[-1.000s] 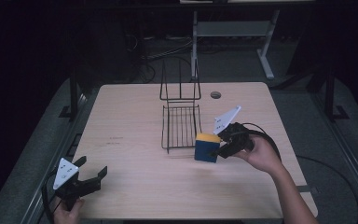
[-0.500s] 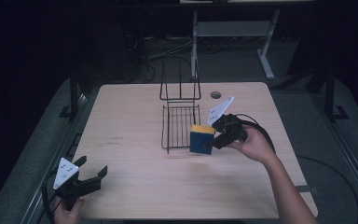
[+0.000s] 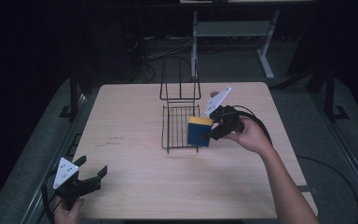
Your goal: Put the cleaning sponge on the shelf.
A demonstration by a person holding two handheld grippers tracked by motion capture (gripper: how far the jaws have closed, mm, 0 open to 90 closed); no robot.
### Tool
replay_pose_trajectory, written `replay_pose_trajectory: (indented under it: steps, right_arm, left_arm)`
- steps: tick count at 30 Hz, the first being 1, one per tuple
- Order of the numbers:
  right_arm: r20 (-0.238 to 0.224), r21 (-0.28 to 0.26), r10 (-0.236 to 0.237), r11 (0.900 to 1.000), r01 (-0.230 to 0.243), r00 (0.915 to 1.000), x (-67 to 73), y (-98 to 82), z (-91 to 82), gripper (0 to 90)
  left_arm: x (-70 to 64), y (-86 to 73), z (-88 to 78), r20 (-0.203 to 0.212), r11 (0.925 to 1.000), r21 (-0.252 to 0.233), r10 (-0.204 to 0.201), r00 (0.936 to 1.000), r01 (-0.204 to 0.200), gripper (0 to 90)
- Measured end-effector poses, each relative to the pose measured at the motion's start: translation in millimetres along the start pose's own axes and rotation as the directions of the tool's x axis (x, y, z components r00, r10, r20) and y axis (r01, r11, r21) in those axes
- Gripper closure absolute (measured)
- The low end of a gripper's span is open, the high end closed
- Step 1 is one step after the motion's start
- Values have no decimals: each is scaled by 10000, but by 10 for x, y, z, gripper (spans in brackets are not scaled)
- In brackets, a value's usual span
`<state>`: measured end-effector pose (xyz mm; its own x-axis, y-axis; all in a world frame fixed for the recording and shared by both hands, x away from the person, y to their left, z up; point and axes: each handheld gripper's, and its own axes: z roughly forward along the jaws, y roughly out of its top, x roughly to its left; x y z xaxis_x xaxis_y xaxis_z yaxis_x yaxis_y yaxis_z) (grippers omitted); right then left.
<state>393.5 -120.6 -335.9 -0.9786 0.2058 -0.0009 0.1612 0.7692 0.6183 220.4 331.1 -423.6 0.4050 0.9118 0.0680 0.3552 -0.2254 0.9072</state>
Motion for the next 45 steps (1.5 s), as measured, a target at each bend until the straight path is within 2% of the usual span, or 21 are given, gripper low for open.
replay_pose_trajectory:
  steps: [5,15,17,26,30,33,36,40,42,45]
  right_arm:
    - [-9,104,81,9999,-81,10000,-62,44,30,561]
    - [-38,-20,340,9994,-340,9994,-218,53,73,561]
    - [28,90,275,9996,-276,9996,-226,73,81,561]
    - [-50,-171,425,9989,-426,9991,-363,72,132,561]
    - [-25,-23,481,9988,-481,9988,-427,112,162,561]
    - [-117,-101,671,9977,-673,9977,-487,127,200,561]
    - [-216,-282,662,9974,-668,9976,-531,123,240,561]
    - [-192,-106,775,9969,-777,9968,-577,105,317,561]
    - [-335,-25,994,9950,-995,9945,-595,96,353,560]
    - [-368,-36,858,9963,-860,9956,-618,92,415,560]
  left_arm:
    - [3,-1,2,8,10000,8,-17,10000,17,141]
    - [6,3,5,6,10000,42,64,10000,-64,141]
    - [10,1,10,-3,10000,69,53,10000,-53,141]
    - [5,4,18,20,10000,53,42,10000,-42,141]
    - [7,5,20,33,10000,60,54,10000,-54,141]
    - [14,5,20,34,10000,66,66,10000,-66,141]
    - [17,2,24,30,10000,70,42,10000,-43,141]
    - [17,4,27,44,10000,83,51,10000,-52,141]
    - [14,5,27,45,9999,74,68,10000,-69,141]
    - [14,6,21,17,10000,70,69,10000,-70,141]
